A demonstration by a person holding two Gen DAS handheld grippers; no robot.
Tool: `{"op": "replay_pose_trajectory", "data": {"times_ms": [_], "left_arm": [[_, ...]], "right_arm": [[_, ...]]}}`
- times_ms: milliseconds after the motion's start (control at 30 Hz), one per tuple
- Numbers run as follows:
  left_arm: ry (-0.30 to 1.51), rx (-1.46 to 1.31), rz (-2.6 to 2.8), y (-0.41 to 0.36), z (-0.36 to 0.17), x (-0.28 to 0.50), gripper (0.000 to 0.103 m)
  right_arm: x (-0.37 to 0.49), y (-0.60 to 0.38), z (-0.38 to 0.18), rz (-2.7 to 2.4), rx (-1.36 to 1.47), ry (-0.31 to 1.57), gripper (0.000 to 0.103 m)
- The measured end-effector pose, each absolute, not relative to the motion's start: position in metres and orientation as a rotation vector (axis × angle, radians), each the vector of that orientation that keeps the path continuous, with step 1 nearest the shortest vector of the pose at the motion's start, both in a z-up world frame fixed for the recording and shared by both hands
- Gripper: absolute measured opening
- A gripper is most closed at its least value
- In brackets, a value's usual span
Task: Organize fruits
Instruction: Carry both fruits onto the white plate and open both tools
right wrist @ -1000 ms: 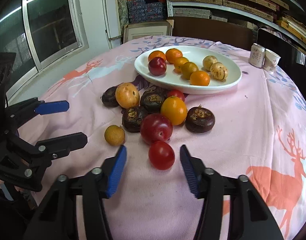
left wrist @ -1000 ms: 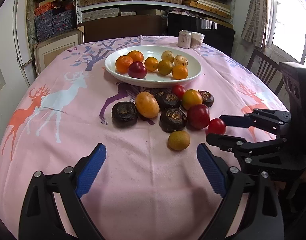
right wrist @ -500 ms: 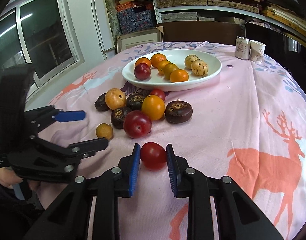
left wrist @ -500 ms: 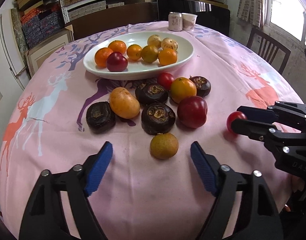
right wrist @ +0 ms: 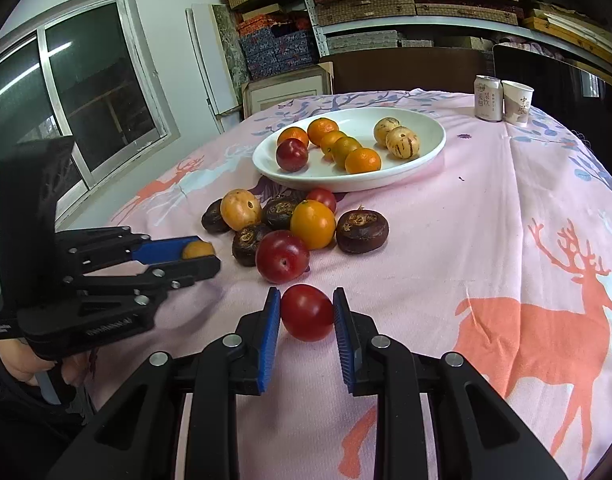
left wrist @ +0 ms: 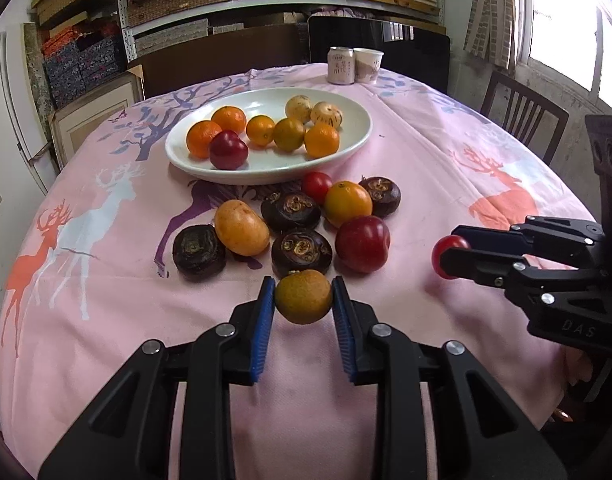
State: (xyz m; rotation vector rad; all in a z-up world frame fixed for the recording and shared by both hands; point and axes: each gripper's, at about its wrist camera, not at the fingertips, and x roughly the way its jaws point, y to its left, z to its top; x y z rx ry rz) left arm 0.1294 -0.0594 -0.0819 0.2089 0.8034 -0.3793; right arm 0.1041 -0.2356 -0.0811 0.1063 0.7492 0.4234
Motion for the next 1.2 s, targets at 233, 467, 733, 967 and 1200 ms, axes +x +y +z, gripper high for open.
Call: {"op": "replay_pose_trajectory", "data": {"times_ms": [233,467,733,967,1200], "left_arm": [[0.731,0.172,-0.37,-0.045,-0.053,0.128,0.028],[0.684,0.152,-0.382,-0.04,-0.012,0.161,0.028],[0.664,0.118,-0.378,-0.055,0.013,0.236,0.028],[0.724,0.092,-0.341,-0.06,-0.013,0.309,0.028],[0.813,0.084,-0.338,-0.066,-0.05,0.362,0.028]], "right_arm": [[0.107,-0.241,-0.062,0.389,0.12,0.732,0.027],[0.135,-0.249,0.009,0.367,0.064,0.628,0.027],[0.21,-0.256,0.042,0.315,0.079,0.594,0.027],[0.28,-0.247,0.017,0.305,0.088,0.656,0.027],[0.342,-0.232,-0.026,0.315,0.106,0.759,0.027]]}}
